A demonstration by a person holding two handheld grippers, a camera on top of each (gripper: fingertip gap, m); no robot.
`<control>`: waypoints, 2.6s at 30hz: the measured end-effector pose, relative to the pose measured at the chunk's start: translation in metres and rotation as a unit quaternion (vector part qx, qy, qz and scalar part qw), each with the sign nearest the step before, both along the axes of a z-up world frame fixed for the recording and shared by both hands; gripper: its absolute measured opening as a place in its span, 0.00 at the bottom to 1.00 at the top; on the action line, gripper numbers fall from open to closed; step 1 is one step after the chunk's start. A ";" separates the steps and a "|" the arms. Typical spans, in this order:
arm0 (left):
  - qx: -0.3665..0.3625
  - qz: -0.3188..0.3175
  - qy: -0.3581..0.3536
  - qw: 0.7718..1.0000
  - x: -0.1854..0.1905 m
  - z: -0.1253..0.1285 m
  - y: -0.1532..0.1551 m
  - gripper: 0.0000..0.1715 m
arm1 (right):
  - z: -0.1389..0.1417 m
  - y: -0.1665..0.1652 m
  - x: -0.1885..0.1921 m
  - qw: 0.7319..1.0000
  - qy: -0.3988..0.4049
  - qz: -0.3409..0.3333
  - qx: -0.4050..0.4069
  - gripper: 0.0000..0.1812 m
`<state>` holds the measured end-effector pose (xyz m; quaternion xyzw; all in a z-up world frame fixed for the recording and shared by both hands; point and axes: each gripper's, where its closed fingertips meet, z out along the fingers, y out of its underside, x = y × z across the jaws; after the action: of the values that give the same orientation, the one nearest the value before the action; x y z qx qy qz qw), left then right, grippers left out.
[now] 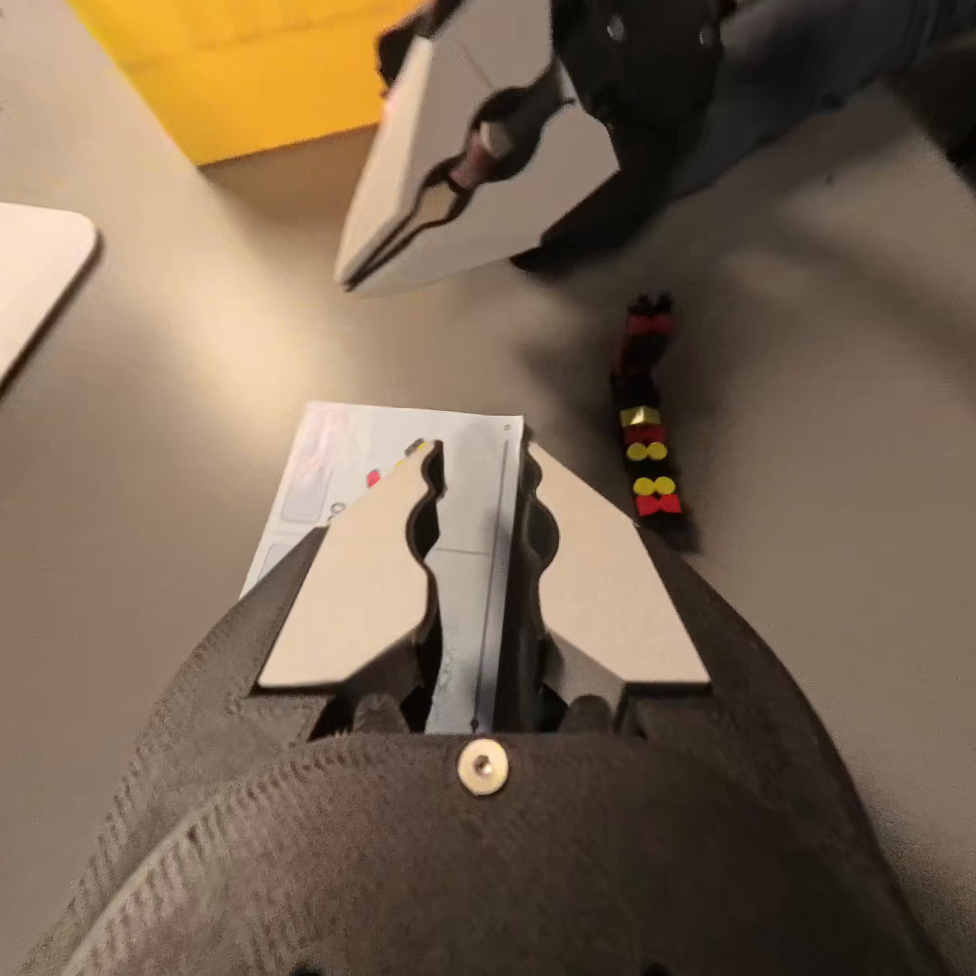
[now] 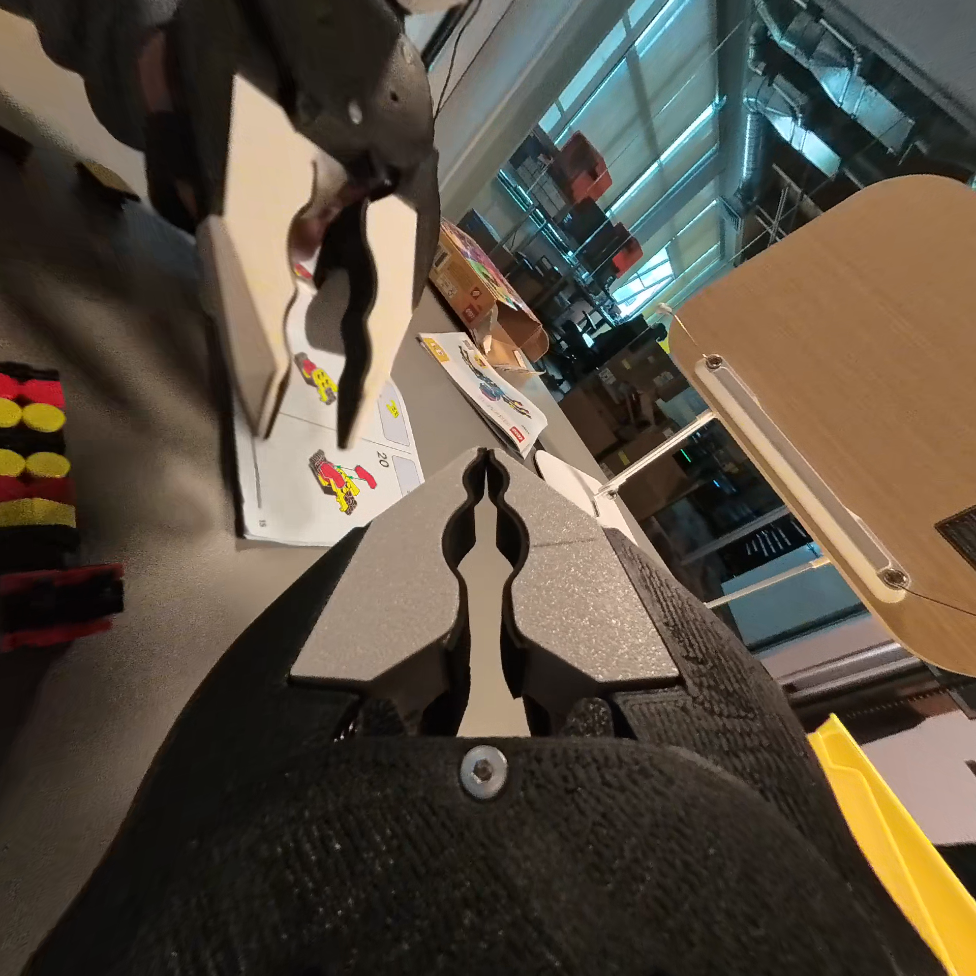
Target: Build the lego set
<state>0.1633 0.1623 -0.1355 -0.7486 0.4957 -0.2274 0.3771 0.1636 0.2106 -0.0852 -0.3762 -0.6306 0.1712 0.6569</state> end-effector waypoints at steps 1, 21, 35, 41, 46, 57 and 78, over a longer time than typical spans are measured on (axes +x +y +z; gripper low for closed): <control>-0.001 -0.010 0.018 1.000 0.006 -0.005 -0.002 0.16 | 0.000 0.000 0.000 1.000 0.001 0.000 0.000 0.00; -0.117 -0.014 -0.024 0.993 0.017 -0.024 -0.007 0.00 | 0.005 -0.015 -0.001 0.999 0.008 0.028 0.028 0.00; -0.213 0.000 -0.089 0.973 0.014 -0.018 -0.003 0.00 | 0.004 -0.023 -0.002 0.998 0.000 0.040 0.054 0.00; -0.304 0.019 -0.137 0.943 0.013 -0.015 0.001 0.00 | 0.004 -0.017 -0.001 0.998 -0.002 0.019 0.056 0.00; -0.285 0.024 -0.135 0.949 0.012 -0.015 0.002 0.00 | 0.002 -0.004 0.001 0.999 -0.008 -0.014 0.031 0.00; -0.329 0.006 -0.179 0.927 0.011 -0.006 -0.001 0.00 | -0.018 -0.004 -0.002 0.997 -0.048 0.018 -0.064 0.00; -0.057 0.040 0.023 0.997 0.002 -0.022 0.006 0.18 | -0.002 -0.016 0.001 0.999 -0.007 0.047 0.012 0.00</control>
<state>0.1653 0.1678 -0.1578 -0.7934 0.4600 -0.2226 0.3308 0.1643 0.1946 -0.0869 -0.3394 -0.6539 0.1916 0.6485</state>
